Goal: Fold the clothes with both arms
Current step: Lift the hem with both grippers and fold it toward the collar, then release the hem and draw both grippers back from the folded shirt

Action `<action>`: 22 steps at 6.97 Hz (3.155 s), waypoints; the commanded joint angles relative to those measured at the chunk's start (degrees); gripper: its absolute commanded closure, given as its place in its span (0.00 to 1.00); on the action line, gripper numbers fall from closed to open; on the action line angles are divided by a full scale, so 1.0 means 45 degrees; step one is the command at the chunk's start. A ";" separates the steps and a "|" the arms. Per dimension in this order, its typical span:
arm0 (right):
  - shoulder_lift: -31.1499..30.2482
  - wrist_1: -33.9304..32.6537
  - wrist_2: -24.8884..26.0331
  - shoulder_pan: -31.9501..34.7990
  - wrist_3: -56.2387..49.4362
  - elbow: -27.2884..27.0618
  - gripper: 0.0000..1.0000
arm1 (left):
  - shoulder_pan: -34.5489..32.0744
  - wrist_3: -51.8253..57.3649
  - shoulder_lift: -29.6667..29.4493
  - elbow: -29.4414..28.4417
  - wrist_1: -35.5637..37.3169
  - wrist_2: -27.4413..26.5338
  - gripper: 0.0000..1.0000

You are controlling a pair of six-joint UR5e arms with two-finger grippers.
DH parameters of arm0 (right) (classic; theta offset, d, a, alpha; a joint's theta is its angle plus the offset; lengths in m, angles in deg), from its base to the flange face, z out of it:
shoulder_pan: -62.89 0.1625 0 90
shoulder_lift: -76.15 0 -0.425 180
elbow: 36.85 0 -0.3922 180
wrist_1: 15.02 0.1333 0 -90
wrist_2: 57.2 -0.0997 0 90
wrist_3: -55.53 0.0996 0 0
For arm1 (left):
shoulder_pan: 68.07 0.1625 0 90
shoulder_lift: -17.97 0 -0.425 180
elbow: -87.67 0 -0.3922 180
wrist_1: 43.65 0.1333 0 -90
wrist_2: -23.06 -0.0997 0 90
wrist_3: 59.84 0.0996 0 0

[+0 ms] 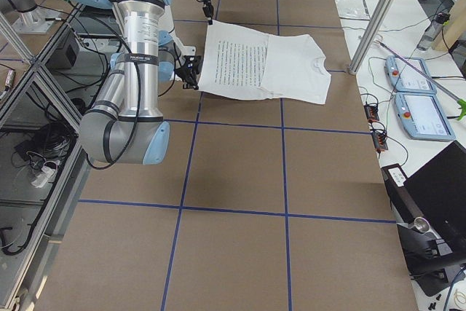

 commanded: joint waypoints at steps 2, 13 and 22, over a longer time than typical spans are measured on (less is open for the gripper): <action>0.1960 -0.6567 -0.3333 0.1661 -0.0002 -0.4791 1.00 | -0.0577 0.0049 0.1629 0.2624 0.0196 0.1734 1.00; 0.7832 -0.4210 -0.7256 1.1300 -0.6525 0.4687 1.00 | -0.9191 0.5926 -0.7152 -0.4837 0.6200 0.5199 1.00; 1.0061 -0.0082 -0.6259 1.1185 -0.7033 1.2176 1.00 | -0.8593 0.6768 -0.9696 -1.2173 0.2717 0.4184 1.00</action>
